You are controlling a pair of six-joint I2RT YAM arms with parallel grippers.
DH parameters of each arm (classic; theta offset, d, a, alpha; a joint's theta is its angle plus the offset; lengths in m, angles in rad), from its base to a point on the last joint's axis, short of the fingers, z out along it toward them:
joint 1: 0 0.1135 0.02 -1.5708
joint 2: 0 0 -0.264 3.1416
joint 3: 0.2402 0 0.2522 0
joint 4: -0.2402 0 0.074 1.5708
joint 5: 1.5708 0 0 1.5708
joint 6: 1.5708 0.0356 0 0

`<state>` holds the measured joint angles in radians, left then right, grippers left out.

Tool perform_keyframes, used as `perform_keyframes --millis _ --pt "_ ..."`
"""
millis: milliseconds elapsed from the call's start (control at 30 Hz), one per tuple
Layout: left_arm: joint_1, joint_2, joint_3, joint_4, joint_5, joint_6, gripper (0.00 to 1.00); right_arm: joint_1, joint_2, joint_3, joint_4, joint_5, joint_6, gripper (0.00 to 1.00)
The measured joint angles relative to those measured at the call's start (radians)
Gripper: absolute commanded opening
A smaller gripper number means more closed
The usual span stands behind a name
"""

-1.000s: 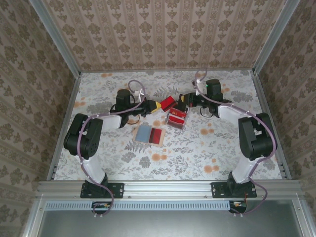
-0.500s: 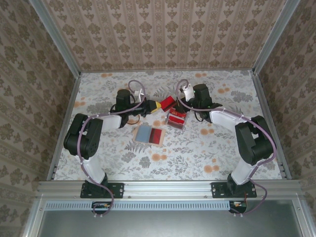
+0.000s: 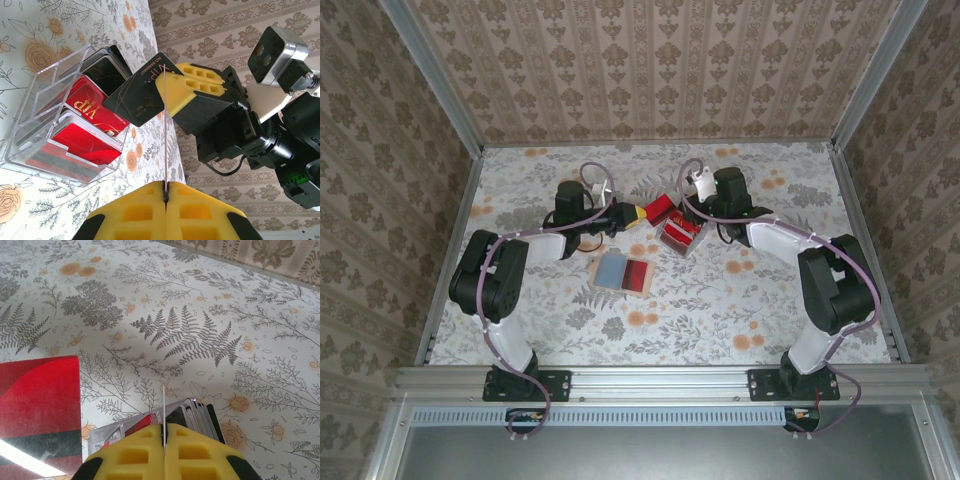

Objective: Put the credit cards into the card holder

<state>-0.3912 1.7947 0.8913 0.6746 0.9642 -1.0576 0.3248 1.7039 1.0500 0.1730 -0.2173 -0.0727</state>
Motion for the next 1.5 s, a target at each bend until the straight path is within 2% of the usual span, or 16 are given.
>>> perform_keyframes --millis 300,733,933,967,1033,1333,1500 --pt "0.000 0.000 0.000 0.000 0.000 0.000 0.00 -0.039 -0.013 0.000 0.002 -0.021 0.019 0.02" --pt "0.000 0.000 -0.005 0.000 0.000 0.000 0.00 -0.014 0.010 0.005 -0.035 0.009 -0.031 0.04" --pt "0.000 0.000 -0.008 0.000 0.000 0.000 0.00 -0.019 0.040 0.061 -0.103 -0.005 -0.026 0.20" --pt "0.000 0.000 -0.008 0.000 0.000 0.000 0.00 -0.021 0.040 0.061 -0.104 -0.011 -0.022 0.29" --pt "0.000 -0.001 -0.008 0.000 0.000 0.000 0.00 -0.029 0.040 0.061 -0.108 -0.026 -0.008 0.37" --pt "0.000 -0.003 -0.008 0.001 0.000 0.000 0.00 -0.067 0.013 0.061 -0.123 -0.062 0.047 0.42" --pt "-0.008 -0.005 -0.009 0.014 -0.030 -0.008 0.00 -0.068 -0.106 0.042 -0.148 -0.080 0.145 0.45"
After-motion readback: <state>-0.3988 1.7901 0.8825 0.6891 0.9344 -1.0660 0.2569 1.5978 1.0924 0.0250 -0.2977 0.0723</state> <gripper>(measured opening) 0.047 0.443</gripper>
